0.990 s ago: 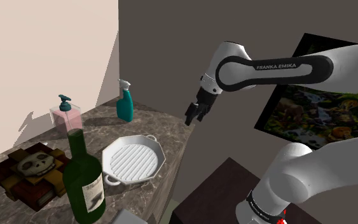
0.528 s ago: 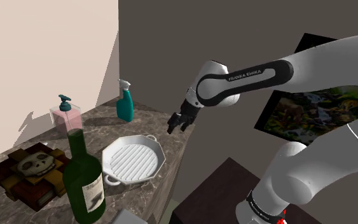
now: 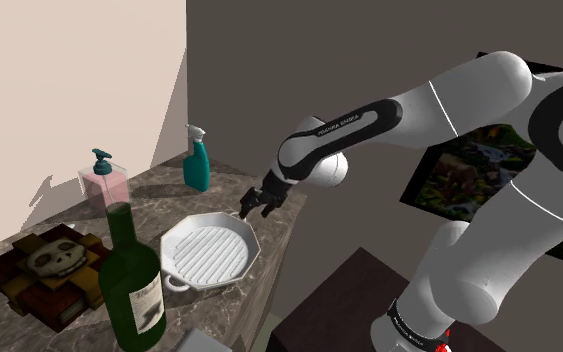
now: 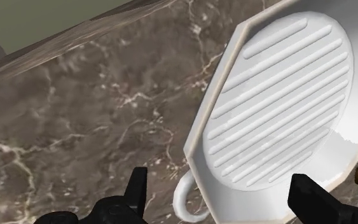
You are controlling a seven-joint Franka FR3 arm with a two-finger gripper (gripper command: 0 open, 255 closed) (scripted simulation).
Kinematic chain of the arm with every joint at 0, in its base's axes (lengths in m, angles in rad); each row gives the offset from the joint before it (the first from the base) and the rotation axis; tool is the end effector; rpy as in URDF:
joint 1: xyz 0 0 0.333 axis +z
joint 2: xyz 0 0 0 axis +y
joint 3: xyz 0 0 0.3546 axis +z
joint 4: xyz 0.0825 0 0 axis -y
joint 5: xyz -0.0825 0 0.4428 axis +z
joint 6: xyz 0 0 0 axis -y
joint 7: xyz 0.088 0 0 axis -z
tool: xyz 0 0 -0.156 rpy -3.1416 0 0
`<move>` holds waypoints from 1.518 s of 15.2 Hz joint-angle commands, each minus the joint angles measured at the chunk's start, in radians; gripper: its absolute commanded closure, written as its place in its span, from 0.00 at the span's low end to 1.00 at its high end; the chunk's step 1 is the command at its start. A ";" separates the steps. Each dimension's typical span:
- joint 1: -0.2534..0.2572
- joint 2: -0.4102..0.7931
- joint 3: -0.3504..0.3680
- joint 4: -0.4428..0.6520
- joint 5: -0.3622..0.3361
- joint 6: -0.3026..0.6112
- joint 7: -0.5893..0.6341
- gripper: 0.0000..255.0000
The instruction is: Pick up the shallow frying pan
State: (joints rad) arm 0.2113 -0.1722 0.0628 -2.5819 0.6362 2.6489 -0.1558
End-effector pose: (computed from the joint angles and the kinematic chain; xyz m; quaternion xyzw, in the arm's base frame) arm 0.4819 0.1322 0.2909 -0.9767 0.0486 -0.1041 0.1811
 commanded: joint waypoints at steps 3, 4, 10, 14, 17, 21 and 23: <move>0.019 0.050 -0.004 -0.009 0.066 0.056 -0.060 0.00; 0.023 0.063 -0.004 -0.010 0.083 0.068 -0.076 0.00; 0.030 0.085 -0.005 -0.009 0.111 0.087 -0.102 1.00; 0.030 0.085 -0.004 -0.009 0.111 0.087 -0.102 1.00; 0.029 0.084 -0.005 -0.010 0.111 0.087 -0.103 1.00; 0.014 0.032 -0.003 -0.007 0.043 0.038 -0.037 1.00; 0.006 0.008 -0.001 -0.003 0.014 0.013 -0.009 1.00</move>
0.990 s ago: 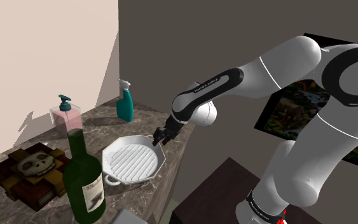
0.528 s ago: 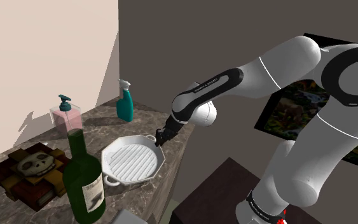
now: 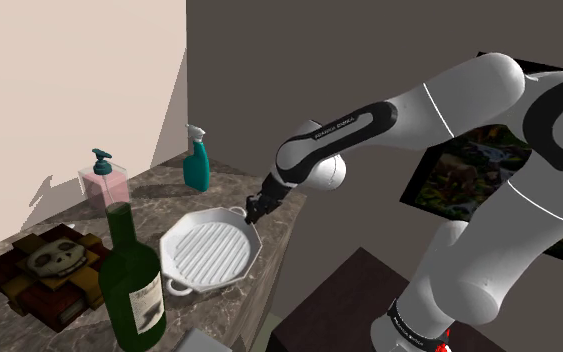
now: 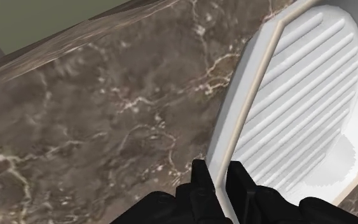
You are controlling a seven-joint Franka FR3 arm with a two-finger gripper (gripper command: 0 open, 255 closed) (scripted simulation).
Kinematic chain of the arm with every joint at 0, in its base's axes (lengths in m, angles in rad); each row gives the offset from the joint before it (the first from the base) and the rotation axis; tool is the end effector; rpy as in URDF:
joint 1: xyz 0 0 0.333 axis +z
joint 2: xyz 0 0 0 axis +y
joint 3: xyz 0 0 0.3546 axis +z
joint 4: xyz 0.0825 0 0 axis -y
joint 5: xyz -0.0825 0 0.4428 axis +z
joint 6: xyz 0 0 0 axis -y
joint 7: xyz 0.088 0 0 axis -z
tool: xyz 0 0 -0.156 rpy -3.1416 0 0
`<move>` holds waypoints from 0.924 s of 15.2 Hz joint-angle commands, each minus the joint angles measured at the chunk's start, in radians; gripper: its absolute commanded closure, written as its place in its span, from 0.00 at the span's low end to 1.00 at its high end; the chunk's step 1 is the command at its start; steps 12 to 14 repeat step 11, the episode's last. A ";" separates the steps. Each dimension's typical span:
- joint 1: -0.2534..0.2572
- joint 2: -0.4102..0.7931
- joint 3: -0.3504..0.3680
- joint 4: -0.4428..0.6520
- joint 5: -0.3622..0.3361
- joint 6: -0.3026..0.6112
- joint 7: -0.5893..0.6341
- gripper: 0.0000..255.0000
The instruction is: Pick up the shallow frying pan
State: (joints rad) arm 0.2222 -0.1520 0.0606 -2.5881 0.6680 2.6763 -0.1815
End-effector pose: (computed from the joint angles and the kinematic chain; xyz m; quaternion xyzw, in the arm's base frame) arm 0.4808 0.1333 0.2805 -0.9763 0.0498 -0.1053 0.1823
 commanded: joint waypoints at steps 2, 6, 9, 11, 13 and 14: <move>-0.013 -0.036 0.003 0.008 -0.045 -0.041 0.043 1.00; -0.028 -0.079 0.007 0.023 -0.090 -0.094 0.089 1.00; -0.038 -0.109 0.010 0.037 -0.119 -0.135 0.119 1.00; -0.039 -0.110 0.010 0.038 -0.121 -0.137 0.121 1.00; -0.039 -0.110 0.010 0.038 -0.121 -0.137 0.121 1.00; -0.039 -0.110 0.010 0.038 -0.121 -0.137 0.121 1.00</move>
